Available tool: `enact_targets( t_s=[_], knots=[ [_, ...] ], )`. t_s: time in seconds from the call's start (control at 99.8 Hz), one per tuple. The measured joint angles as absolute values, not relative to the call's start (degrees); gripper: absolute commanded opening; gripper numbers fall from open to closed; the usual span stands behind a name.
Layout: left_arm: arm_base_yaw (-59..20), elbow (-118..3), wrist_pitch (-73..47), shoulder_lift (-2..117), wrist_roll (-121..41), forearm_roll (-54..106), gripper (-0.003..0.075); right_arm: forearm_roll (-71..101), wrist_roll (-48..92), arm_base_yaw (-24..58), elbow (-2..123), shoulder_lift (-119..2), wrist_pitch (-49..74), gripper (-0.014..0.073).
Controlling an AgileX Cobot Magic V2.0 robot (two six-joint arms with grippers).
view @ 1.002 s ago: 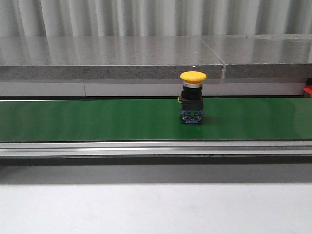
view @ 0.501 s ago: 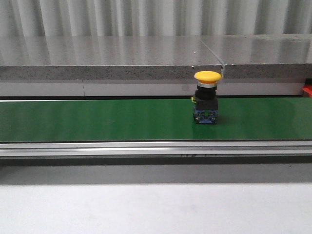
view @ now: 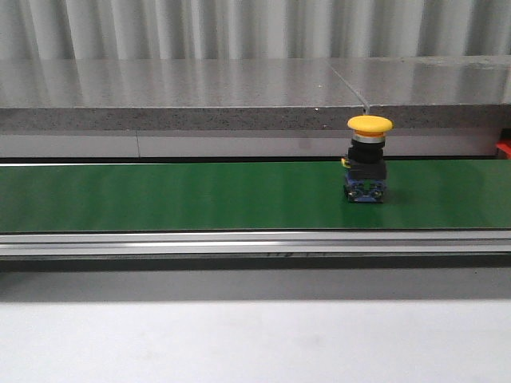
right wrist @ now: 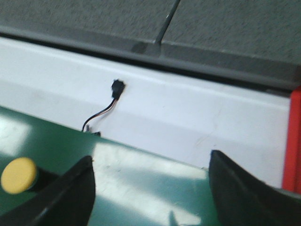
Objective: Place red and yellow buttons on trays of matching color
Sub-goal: 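Move the right gripper back over the belt toward the yellow button, then grasp the yellow button on the belt with the right gripper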
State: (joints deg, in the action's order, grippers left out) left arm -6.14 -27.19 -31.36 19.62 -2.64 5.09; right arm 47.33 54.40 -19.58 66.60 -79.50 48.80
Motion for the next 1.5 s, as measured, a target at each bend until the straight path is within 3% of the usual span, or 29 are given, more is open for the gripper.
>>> enact_targets(
  t_s=[0.311,0.611,1.052,1.153,1.323,1.503],
  knots=[
    [-6.14,-27.19,-31.36,19.62,-2.64,5.09,-0.0021,46.23,57.59,-12.65,55.93,-77.60,50.18,0.0517],
    [-6.14,-27.19,-31.36,19.62,-2.64,5.09,-0.0021,43.75,58.19,-3.78,55.62,-80.05,45.70,0.0517],
    [-6.14,-27.19,-31.36,19.62,-2.64,5.09,-0.0021,43.83,58.19,1.17,55.62,-87.70,37.55,0.0512],
    [-6.14,-27.19,-31.36,19.62,-2.64,5.09,-0.0021,44.54,58.31,2.00,55.62,-88.47,35.82,0.0448],
    [-6.14,-27.19,-31.36,19.62,-2.64,5.09,-0.0021,44.83,57.67,2.12,55.62,-88.83,34.99,0.0214],
    [-6.14,-27.19,-31.36,19.62,-2.64,5.09,-0.0021,44.92,55.10,2.12,55.62,-88.83,34.64,0.0200]
  ],
)
